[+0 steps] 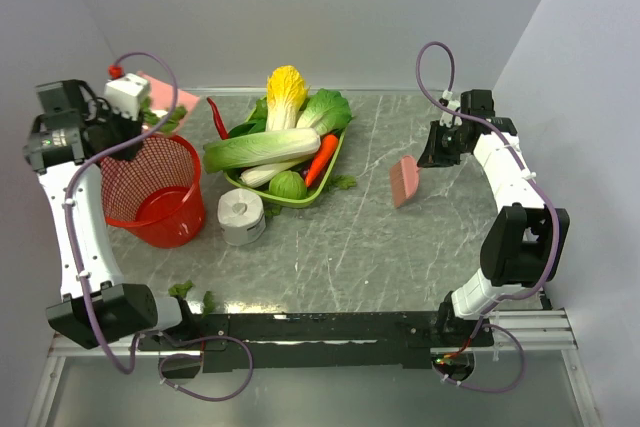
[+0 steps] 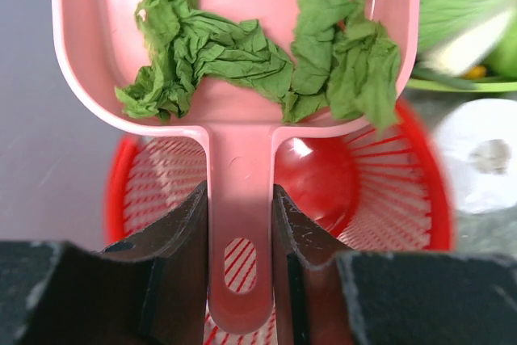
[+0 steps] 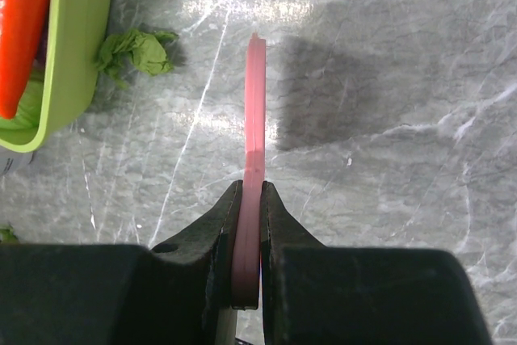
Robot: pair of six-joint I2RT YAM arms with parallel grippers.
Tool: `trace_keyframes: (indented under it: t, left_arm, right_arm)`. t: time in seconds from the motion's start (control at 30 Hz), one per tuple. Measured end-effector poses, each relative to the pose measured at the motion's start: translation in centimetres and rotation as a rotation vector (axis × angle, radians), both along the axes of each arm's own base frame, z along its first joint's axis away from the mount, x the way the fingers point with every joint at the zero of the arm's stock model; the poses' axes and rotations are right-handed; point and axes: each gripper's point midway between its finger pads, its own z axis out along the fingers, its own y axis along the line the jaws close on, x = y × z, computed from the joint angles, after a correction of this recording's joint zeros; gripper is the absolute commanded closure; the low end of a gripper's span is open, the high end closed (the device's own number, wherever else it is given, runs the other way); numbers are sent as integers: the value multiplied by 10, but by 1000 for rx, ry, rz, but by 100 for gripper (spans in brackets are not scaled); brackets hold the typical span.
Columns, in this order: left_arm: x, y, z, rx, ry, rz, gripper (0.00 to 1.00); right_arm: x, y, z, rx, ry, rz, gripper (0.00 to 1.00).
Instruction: Sweep away the paper scraps from the table
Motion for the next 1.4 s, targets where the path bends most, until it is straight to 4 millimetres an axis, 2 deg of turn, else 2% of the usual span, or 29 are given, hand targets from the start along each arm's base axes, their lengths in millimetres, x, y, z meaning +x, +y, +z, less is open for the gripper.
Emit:
trace_keyframes:
  t: [0.1, 0.23, 0.6, 0.77, 1.2, 1.4]
  left_arm:
    - [-6, 29, 12, 29, -11, 56, 99]
    - [-16, 56, 23, 66, -15, 96, 99]
    - [-54, 104, 26, 158, 57, 152, 99]
    - [-66, 108, 20, 178, 99, 134, 99]
    - [-89, 103, 4, 228, 162, 110, 99]
    - [-99, 111, -2, 299, 213, 105, 99]
  right_arm:
    - [1, 0, -5, 3, 14, 1, 100]
    - [1, 2, -6, 9, 18, 6, 100]
    - [1, 10, -13, 21, 44, 20, 100]
    - [1, 15, -13, 21, 41, 36, 100]
    - [0, 20, -13, 21, 42, 48, 100]
    - [1, 20, -12, 22, 41, 46, 100]
